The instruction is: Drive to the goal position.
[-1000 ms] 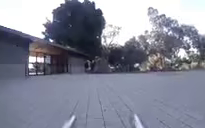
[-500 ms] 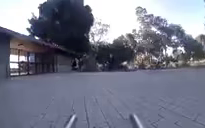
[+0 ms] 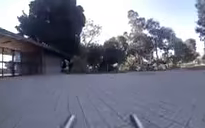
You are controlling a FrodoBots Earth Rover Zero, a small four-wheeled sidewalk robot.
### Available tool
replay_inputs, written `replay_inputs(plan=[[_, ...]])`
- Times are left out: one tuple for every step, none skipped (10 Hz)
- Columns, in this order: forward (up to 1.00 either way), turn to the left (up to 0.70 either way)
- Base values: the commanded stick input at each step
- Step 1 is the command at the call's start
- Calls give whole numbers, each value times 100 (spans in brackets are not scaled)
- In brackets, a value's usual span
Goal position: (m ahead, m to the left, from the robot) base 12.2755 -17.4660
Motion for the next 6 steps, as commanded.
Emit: replay_inputs(plan=[[100,0],[100,0],[100,0],[100,0],[100,0],[100,-27]])
